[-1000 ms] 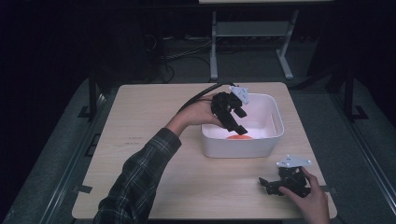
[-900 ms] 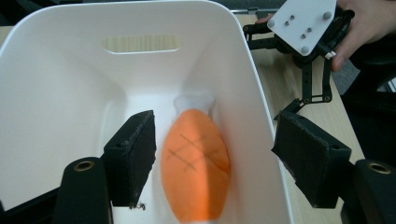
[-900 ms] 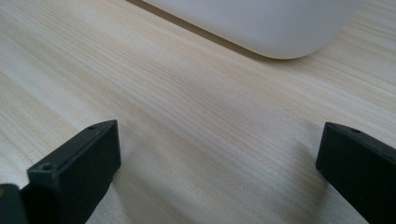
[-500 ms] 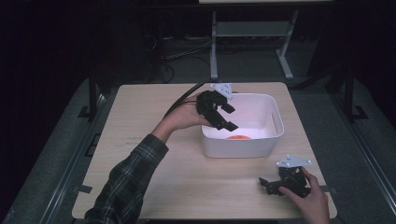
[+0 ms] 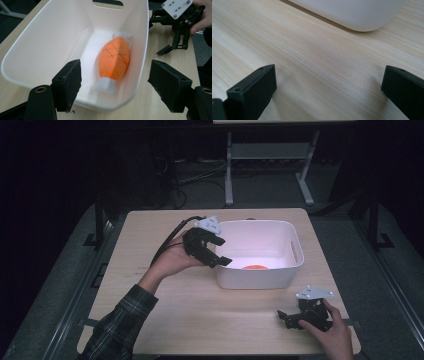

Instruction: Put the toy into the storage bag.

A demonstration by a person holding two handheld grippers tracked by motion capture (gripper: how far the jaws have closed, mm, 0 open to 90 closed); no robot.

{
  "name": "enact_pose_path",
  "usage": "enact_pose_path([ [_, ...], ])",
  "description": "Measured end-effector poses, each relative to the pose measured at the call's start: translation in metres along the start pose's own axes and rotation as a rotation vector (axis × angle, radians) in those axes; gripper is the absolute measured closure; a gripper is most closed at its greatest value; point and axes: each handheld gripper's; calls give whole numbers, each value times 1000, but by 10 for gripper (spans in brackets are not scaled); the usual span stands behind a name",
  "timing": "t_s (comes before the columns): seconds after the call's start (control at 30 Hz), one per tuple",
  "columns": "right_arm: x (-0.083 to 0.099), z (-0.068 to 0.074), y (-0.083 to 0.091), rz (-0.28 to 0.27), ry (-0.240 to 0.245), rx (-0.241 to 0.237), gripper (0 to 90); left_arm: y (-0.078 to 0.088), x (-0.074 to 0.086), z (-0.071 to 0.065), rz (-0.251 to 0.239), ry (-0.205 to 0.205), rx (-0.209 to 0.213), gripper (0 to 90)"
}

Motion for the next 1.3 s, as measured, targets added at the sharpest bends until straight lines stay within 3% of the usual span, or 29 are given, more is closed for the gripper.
enact_pose_path([
  [0.2, 0, 0, 0, 0, 0, 0, 0, 19, 25, -7, -27, 37, -54, 255],
  [0.4, 0, 0, 0, 1, -2, 0, 0, 29, 55, -14, -55, 107, -114, 255],
  [0.57, 0, 0, 0, 0, 0, 1, 0, 34, 84, -21, -65, 147, -140, 255],
  [0.63, 0, 0, 0, 0, 0, 1, 0, 35, 89, -23, -67, 154, -148, 255],
  [0.73, 0, 0, 0, 0, 0, 0, 0, 39, 109, -29, -74, 171, -199, 255],
  [0.9, 0, 0, 0, 1, -1, 0, 0, 40, 125, -35, -65, 181, -232, 255],
  [1.2, 0, 0, 0, 1, 0, 0, 0, 39, 163, -50, -93, 230, -327, 253],
  [1.3, 0, 0, 0, 1, 0, 1, 0, 39, 170, -52, -89, 243, -338, 253],
])
Point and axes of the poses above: each handheld gripper's, and its own axes: y roughly backward along the jaws, x roughly out of its underside, z roughly to its left, and after that the axes turned 2 degrees about y, right-handed
